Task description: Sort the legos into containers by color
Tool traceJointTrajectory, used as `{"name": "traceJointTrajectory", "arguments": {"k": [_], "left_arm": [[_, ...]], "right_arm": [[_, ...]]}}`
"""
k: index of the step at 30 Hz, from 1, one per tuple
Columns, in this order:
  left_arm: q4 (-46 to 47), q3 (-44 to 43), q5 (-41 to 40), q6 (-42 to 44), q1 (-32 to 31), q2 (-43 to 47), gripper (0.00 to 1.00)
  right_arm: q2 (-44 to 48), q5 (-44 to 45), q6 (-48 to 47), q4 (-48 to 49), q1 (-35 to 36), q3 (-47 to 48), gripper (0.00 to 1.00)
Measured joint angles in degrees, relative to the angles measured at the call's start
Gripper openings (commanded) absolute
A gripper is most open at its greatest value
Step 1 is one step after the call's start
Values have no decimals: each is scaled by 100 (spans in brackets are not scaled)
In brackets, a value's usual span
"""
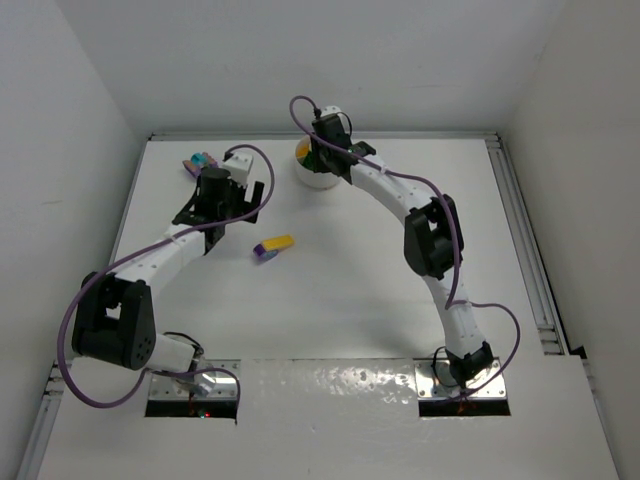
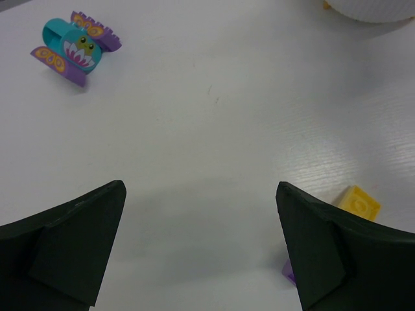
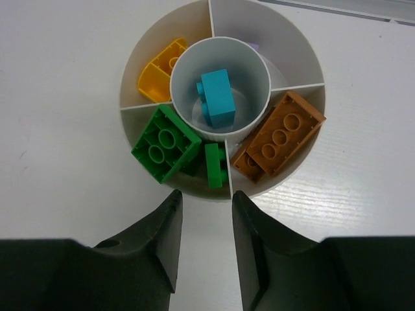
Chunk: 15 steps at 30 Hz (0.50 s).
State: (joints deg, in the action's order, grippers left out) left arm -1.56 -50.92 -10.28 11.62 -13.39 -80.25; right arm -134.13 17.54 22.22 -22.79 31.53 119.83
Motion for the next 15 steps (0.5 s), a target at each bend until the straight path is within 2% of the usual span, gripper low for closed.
{"name": "traceJointTrajectory", "arguments": {"k": [4,7,8,11,14,15], "left_arm": [[-98,0,629,297,2,24,100],[-243,0,1366,763,26,76,100],[-310,0,1609,931,28,87,96],[-678,-20,2378,1611,37,98,86],[-1423,-151,3005,2481,42,94,86],[-1768,-240,3189,2826,39,83,87]], "right_arm": [[101,-4,-42,0,11,-122,39],[439,-26,-131,7,11,-529,45],[597,-57,-168,-4,11,-675,46],[1117,-275,-304,24,11,-1078,58],[1770,-671,-551,120,11,-1556,70],[2024,-890,-688,170,11,-1770,77]]}}
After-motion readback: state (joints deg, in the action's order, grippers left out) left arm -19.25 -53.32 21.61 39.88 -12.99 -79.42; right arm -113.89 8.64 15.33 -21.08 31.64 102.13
